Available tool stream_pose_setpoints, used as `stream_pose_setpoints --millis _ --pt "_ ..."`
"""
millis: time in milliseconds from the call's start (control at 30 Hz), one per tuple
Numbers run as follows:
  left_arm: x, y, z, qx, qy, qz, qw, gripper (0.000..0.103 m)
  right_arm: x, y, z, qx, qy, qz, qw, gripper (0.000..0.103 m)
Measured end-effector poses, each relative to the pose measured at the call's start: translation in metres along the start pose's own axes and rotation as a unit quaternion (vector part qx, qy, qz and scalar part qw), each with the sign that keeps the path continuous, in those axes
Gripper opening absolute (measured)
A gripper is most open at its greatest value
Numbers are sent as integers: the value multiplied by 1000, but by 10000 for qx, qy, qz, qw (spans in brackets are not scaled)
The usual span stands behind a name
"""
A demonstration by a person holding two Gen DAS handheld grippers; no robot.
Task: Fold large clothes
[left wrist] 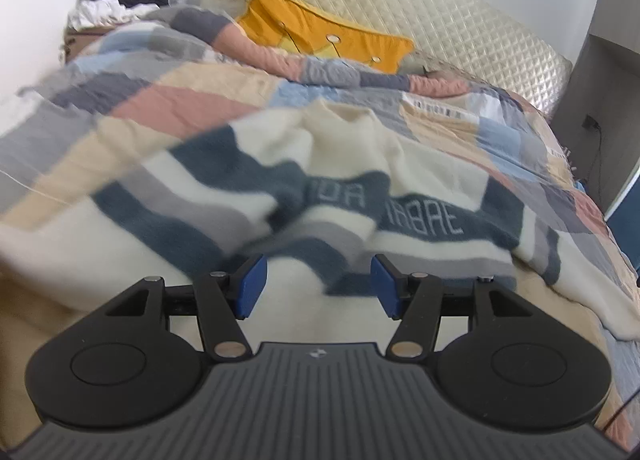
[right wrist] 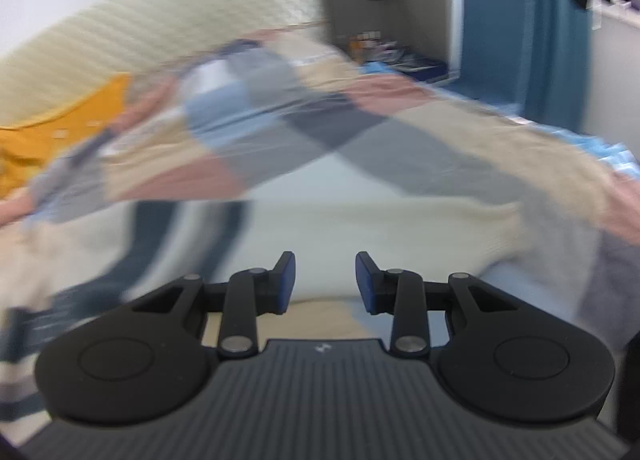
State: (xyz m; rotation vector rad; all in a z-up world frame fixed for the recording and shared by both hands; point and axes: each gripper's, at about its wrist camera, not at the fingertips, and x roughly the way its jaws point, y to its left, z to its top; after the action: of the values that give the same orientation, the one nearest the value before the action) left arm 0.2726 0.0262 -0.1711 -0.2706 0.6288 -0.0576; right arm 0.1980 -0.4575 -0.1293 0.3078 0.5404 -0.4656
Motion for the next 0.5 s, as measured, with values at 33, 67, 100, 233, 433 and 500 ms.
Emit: stream_pose_setpoints --millis 33,67,100,233,433,500 --pt "-7 4 4 7 -21 30 10000 63 -7 7 -4 10 28 174 9998 36" --pt "-14 9 8 41 -13 42 10000 63 -14 14 -9 18 48 355 9994 36" --pt "-21 13 13 67 14 53 10000 63 -20 20 -15 20 64 519 9986 36" --pt "-49 22 36 234 103 98 9996 63 -34 45 -39 71 338 1182 9924 36" --pt "-76 43 65 700 341 603 9951 64 -50 79 -64 -222 688 1883 9794 36" --pt "-76 53 67 847 571 881 9909 64 -50 85 -70 -296 792 2033 9755 36"
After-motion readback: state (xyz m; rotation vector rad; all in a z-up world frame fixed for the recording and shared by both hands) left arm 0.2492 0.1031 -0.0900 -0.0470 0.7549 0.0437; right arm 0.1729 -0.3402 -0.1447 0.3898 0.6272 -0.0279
